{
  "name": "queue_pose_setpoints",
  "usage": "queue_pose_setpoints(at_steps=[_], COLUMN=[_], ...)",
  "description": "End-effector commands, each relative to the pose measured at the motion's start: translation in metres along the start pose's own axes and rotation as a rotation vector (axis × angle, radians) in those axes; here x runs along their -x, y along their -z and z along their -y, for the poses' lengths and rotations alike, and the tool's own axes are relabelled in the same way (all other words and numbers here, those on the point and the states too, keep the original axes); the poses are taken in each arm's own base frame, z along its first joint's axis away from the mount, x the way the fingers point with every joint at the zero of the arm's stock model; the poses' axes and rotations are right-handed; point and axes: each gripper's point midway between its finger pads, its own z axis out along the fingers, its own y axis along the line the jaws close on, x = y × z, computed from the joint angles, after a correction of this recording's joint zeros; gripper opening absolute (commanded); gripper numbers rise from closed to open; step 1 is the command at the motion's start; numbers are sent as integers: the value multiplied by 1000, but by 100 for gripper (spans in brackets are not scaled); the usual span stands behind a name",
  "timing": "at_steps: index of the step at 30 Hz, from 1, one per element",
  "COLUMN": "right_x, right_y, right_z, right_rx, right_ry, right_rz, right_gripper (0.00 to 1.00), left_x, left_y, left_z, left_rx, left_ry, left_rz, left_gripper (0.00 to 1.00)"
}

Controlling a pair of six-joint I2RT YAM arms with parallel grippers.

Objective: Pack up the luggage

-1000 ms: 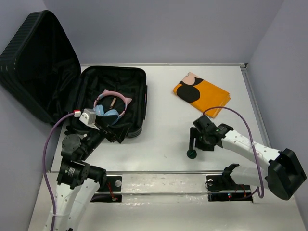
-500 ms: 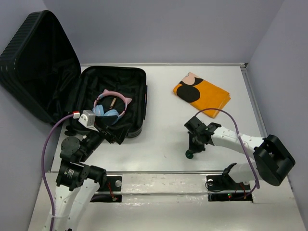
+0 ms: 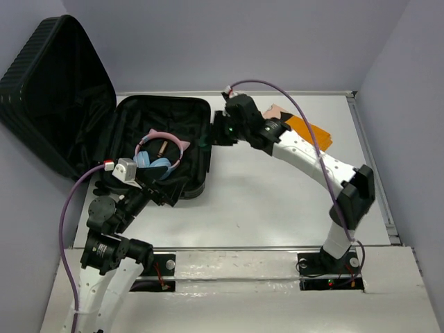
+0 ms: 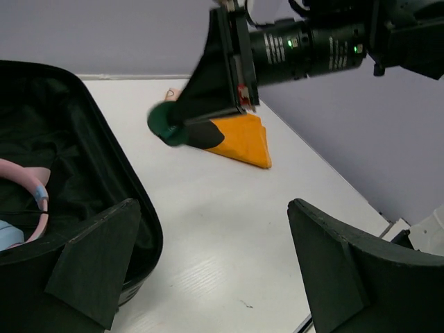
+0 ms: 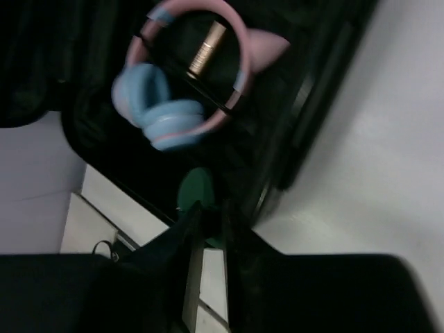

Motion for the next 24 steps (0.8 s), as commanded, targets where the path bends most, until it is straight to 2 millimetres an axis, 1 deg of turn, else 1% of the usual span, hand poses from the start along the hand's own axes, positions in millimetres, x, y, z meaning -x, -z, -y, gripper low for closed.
queue_pose_setpoints(at_steps=[1,2,3,4,5,6,7,8,9,10,11,12,13,14,15,16,17,18,19,20,21,22,23,24], right_x=[52,52,67,63,64,87,70,72,82,93,77,77,87,74,72,71,67,68,62,61,65,64,56,63], right_y=[-22,-41,-43,-50,-50,-31,-37,-28,-3,13,20,34,63,70,78,89,86,96,92,96,95,92,83,80], right_z=[-97,-88,-70,-46,-24,3,52,79,98,145,193,221,265,293,311,343,348,371,389,406,413,420,431,434], right_rx=[330,299,259,215,176,138,12,-46,-92,-188,-333,-400,-496,-552,-585,-647,-663,-708,-745,-768,-768,-768,-778,-751], right_ry=[80,74,50,22,-5,-40,-80,-103,-122,-174,-208,-239,-304,-343,-366,-410,-407,-432,-453,-478,-481,-493,-506,-512], right_rz=[58,41,59,41,39,105,94,118,178,229,241,269,337,323,328,339,324,332,309,304,297,285,250,248], right_gripper=[59,72,87,92,93,93,93,93,93,93,92,92,92,92,92,92,92,92,93,93,93,94,94,94], left_x=[8,7,7,7,6,7,6,7,6,6,5,6,6,6,6,6,5,5,4,4,3,3,3,3], left_y=[-1,-1,-2,-2,-2,-2,-2,-2,-2,-2,-1,-1,-1,0,0,0,-1,-1,-1,-2,-2,-2,-2,-2], left_z=[-10,-13,-15,-16,-16,-19,-21,-21,-21,-20,-16,-15,-13,-13,-12,-12,-12,-11,-12,-11,-11,-10,-9,-8], left_rx=[71,88,98,101,103,118,127,130,128,122,104,97,93,89,86,85,86,82,81,81,75,72,65,60], left_ry=[13,18,23,23,26,28,30,30,30,30,28,26,24,24,26,24,26,27,26,26,27,26,26,23], left_rz=[27,22,24,24,23,27,28,29,29,27,25,25,28,28,28,26,25,23,20,18,15,15,12,11], left_gripper=[99,99,99,99,99,99,99,99,99,99,99,99,99,99,99,99,99,99,99,99,99,99,99,99])
